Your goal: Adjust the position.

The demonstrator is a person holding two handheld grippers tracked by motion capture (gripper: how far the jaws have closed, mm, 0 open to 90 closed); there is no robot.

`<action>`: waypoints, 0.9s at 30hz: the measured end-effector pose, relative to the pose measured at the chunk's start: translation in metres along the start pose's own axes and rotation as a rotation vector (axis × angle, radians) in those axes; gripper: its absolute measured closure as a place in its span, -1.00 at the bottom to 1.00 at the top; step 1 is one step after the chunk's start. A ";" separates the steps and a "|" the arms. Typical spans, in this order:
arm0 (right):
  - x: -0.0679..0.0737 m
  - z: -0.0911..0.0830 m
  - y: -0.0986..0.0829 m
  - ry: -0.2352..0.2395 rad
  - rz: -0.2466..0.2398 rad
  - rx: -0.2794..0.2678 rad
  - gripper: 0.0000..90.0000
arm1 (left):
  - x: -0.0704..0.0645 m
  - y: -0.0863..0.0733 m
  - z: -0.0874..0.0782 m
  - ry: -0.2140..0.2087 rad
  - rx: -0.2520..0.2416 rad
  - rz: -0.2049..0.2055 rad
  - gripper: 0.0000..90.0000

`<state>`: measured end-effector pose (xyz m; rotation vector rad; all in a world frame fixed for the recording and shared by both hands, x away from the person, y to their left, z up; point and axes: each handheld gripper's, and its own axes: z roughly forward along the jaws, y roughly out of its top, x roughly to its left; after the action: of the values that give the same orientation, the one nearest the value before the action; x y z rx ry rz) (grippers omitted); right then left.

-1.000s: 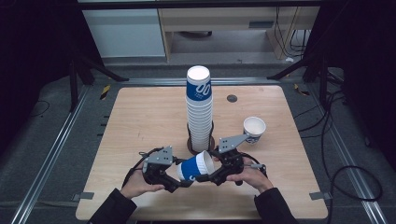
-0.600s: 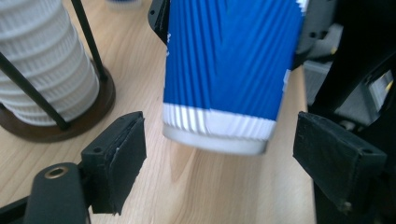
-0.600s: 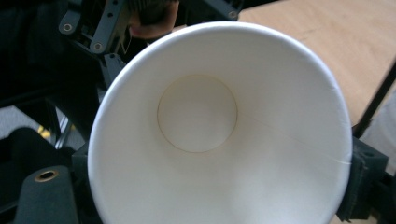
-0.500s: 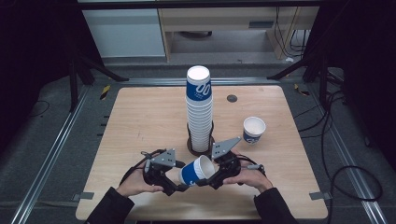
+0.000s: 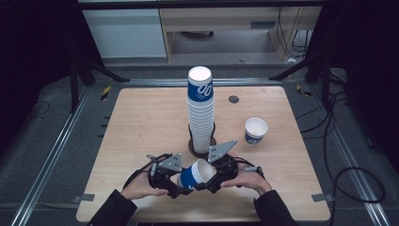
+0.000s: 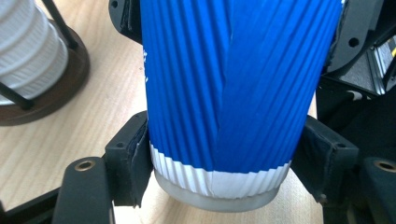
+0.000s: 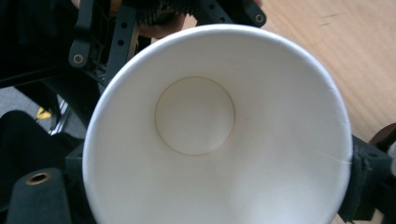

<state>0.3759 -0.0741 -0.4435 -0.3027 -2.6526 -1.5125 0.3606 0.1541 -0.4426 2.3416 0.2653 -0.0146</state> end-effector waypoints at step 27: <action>-0.007 -0.032 0.007 -0.037 0.090 -0.249 -0.78 | 0.002 0.002 -0.023 0.094 -0.272 -0.063 -0.37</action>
<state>0.3826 -0.0989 -0.4228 -0.4624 -2.4394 -1.8251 0.3619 0.1689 -0.4252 2.0654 0.3637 0.0950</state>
